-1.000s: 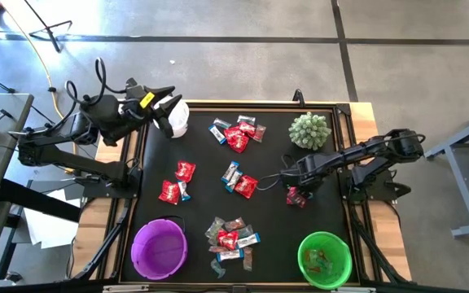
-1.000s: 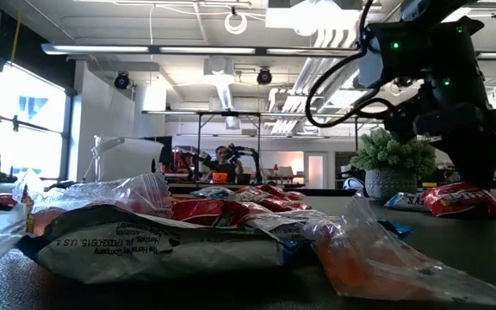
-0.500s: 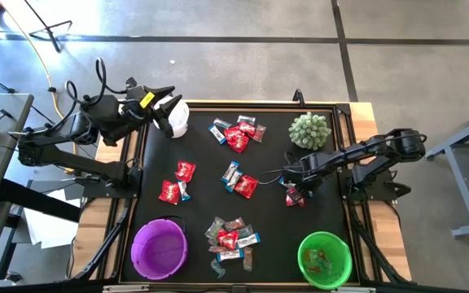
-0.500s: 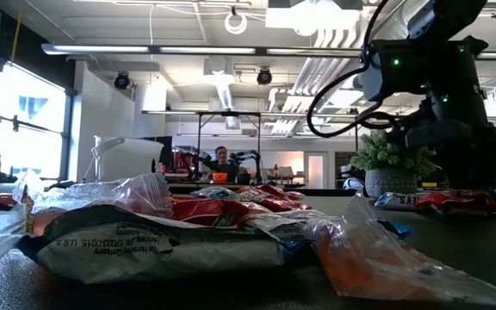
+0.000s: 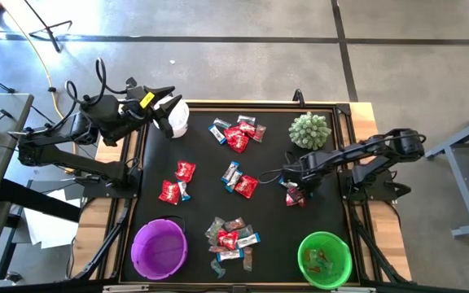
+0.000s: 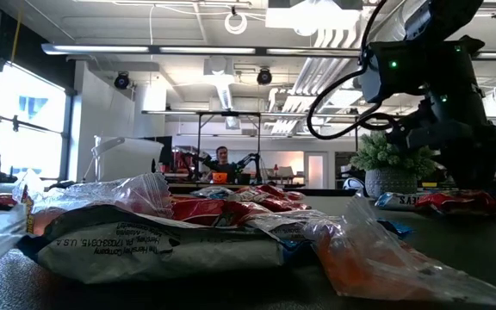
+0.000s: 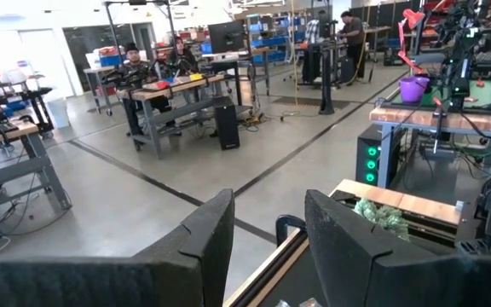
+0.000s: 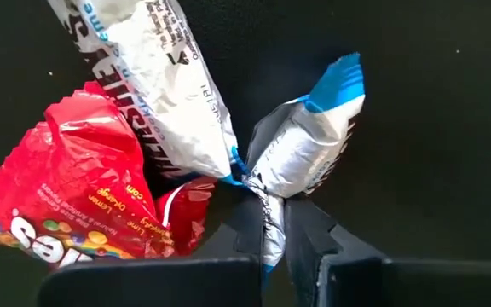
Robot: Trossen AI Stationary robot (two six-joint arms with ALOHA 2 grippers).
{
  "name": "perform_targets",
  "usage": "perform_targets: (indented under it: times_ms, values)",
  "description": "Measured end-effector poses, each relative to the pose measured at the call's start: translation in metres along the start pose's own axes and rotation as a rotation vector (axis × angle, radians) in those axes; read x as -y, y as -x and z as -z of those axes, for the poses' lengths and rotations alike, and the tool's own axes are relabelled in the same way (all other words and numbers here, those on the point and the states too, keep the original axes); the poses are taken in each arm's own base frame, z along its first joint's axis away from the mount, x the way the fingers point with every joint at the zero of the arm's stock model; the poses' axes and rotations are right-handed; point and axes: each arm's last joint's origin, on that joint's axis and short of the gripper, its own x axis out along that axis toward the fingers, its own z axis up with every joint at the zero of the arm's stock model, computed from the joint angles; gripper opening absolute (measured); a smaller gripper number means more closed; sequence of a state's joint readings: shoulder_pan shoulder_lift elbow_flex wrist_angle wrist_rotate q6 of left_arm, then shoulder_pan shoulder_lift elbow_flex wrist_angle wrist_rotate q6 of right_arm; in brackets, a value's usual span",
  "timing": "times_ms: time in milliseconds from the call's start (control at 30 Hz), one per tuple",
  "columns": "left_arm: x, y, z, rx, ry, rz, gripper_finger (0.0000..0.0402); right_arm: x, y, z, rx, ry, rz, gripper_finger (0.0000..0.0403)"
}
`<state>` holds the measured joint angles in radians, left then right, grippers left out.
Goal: Sort candy
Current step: Put the white chocolate into the white bucket
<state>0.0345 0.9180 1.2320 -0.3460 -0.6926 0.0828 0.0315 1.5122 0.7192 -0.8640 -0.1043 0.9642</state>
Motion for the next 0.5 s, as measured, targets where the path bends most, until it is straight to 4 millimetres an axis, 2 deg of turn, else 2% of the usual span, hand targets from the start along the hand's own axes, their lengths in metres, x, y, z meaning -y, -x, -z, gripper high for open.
perform_targets:
  times_ms: [300, 500]
  values:
    - [0.000, 0.000, 0.000, 0.000, 0.002, 0.000, 0.0131, -0.012, 0.032, -0.006, 0.033, 0.085, 0.036, 0.0019]
    - [0.000, 0.000, 0.000, 0.000, 0.002, 0.007, 0.0131, -0.020, 0.072, -0.013, 0.140, 0.136, 0.118, 0.0015]
